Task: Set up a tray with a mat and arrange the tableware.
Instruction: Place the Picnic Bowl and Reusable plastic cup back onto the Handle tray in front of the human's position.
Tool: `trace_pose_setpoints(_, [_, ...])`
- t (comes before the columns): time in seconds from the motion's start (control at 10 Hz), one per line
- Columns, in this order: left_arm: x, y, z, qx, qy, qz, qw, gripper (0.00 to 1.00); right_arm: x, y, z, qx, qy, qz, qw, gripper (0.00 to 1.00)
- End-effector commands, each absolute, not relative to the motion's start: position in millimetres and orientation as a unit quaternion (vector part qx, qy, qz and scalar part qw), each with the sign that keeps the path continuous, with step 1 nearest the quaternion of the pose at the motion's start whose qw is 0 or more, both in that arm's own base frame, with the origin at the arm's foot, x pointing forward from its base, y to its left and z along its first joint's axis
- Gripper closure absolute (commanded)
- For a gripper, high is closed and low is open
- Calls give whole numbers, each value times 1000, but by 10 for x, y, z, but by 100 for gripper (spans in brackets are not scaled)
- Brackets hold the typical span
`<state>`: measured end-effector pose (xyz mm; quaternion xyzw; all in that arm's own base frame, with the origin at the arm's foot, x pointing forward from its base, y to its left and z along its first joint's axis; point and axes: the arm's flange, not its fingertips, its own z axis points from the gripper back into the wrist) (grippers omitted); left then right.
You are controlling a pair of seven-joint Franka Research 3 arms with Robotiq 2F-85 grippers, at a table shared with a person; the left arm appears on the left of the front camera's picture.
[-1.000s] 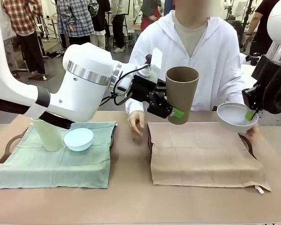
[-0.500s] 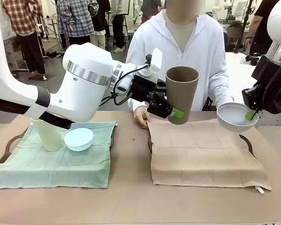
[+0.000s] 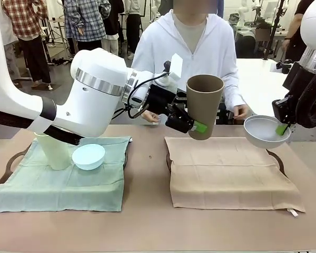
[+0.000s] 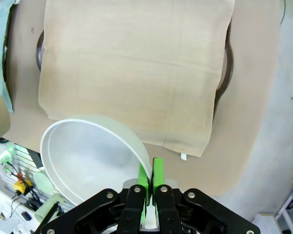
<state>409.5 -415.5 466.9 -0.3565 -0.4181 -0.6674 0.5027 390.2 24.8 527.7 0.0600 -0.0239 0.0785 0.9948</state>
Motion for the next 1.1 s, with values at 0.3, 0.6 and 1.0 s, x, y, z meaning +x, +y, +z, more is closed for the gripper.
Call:
trace_pose_setpoints(0.3, [4094,-4169,4689,-356,-421,-671,495,91,3896,244,5282,57,-24,77,995,99])
trace_pose_setpoints(0.6, [4095,-4155,4669,-357,-418,-667,503,18,4036,231,5167,48,-24,74,996,96])
trace_pose_setpoints(1.0, [4518,-4269,4072,-369,-410,-682,480,18,4477,257,4578,57,-36,94,993,96])
